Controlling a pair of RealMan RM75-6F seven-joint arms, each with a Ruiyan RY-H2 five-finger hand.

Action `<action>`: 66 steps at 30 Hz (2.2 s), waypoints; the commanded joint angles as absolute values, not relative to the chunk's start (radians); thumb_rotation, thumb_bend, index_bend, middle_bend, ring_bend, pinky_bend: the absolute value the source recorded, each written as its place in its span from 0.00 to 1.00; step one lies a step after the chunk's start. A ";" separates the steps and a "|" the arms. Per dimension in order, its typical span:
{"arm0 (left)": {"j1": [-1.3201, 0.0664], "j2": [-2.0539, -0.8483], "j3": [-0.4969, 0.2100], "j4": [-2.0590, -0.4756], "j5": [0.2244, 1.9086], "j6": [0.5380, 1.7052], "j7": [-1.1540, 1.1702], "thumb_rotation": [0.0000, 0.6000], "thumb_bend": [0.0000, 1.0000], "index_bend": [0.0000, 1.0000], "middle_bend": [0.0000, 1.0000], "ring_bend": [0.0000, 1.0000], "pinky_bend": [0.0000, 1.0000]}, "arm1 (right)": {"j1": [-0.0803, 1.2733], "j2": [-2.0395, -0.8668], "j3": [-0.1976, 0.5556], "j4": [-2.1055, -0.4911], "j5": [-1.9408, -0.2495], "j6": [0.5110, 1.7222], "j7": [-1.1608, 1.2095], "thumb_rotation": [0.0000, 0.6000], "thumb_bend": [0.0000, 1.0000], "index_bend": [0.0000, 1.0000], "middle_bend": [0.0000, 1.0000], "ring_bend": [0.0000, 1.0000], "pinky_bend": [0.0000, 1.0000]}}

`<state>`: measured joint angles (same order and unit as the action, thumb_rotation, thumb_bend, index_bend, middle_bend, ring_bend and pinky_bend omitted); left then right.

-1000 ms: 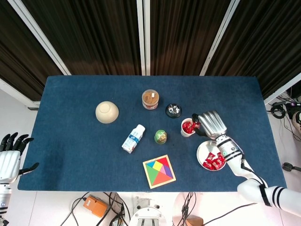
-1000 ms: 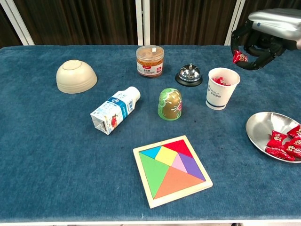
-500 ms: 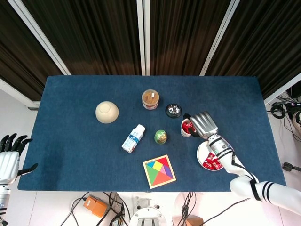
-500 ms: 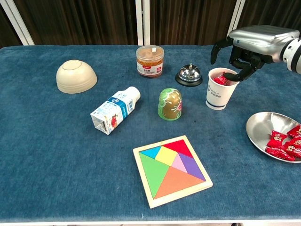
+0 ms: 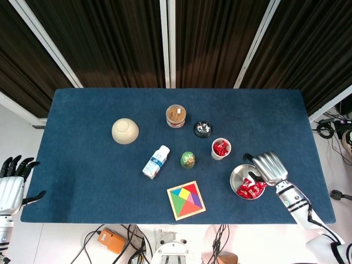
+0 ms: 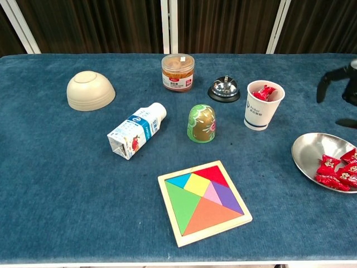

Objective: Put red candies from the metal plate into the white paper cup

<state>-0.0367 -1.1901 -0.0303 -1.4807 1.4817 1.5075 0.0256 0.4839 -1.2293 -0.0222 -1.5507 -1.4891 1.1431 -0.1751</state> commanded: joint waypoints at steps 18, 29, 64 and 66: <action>-0.030 -1.181 -0.029 -1.499 1.483 1.519 0.042 1.00 0.00 0.23 0.15 0.03 0.00 | 0.483 -1.326 -0.062 -1.438 -1.506 1.023 -0.208 1.00 0.36 0.48 0.96 1.00 1.00; -0.031 -1.186 -0.031 -1.489 1.482 1.517 0.034 1.00 0.00 0.23 0.15 0.03 0.00 | 0.485 -1.354 -0.066 -1.421 -1.514 1.003 -0.213 1.00 0.36 0.52 0.96 1.00 1.00; -0.031 -1.181 -0.031 -1.496 1.476 1.512 0.043 1.00 0.00 0.23 0.15 0.03 0.00 | 0.696 -1.392 0.186 -1.477 -1.338 0.916 -0.210 1.00 0.55 0.60 0.96 1.00 1.00; -0.030 -1.181 -0.031 -1.495 1.474 1.511 0.043 1.00 0.00 0.23 0.15 0.03 0.00 | 0.703 -1.406 0.183 -1.465 -1.334 0.912 -0.214 1.00 0.55 0.59 0.96 1.00 1.00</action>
